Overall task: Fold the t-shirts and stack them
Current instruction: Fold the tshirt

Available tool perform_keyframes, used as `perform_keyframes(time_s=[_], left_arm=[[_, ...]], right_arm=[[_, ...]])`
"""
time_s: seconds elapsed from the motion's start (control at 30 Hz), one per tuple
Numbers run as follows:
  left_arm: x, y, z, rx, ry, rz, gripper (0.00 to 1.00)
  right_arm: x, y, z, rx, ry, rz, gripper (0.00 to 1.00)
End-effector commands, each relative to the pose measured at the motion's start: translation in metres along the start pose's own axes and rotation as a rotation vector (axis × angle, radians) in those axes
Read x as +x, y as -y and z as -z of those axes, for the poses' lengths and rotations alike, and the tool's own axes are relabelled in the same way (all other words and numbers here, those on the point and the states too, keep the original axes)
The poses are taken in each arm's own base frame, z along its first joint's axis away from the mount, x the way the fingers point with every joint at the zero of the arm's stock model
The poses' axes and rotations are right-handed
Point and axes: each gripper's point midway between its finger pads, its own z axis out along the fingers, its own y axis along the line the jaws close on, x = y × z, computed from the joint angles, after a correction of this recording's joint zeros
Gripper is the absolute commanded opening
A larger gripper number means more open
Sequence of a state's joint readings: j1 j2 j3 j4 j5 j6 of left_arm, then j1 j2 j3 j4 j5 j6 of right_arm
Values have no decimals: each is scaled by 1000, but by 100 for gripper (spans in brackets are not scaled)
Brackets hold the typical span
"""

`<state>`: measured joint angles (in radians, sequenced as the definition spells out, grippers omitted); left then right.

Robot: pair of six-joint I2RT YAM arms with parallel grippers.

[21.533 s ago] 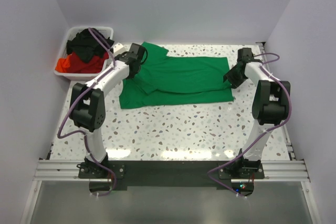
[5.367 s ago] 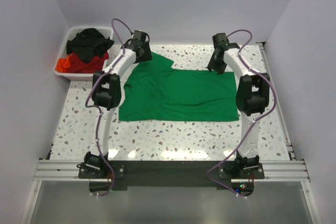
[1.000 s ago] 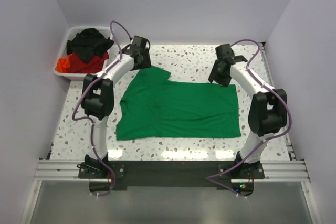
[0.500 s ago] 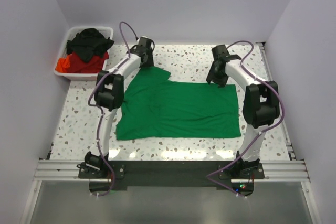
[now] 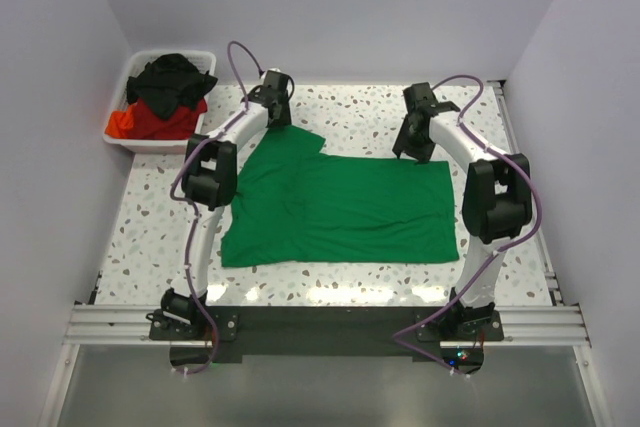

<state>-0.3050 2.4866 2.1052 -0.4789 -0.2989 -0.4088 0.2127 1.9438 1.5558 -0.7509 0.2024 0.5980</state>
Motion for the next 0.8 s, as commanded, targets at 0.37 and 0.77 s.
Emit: perform_keyframes(time_s=[0.37, 0.77], left_arm=[[2, -5, -10, -13, 0, 3, 22], [-6, -11, 1, -27, 23, -5, 1]], right_arm=[[-9, 9, 7, 42, 38, -9, 51], [-26, 56, 0, 178, 62, -132, 50]])
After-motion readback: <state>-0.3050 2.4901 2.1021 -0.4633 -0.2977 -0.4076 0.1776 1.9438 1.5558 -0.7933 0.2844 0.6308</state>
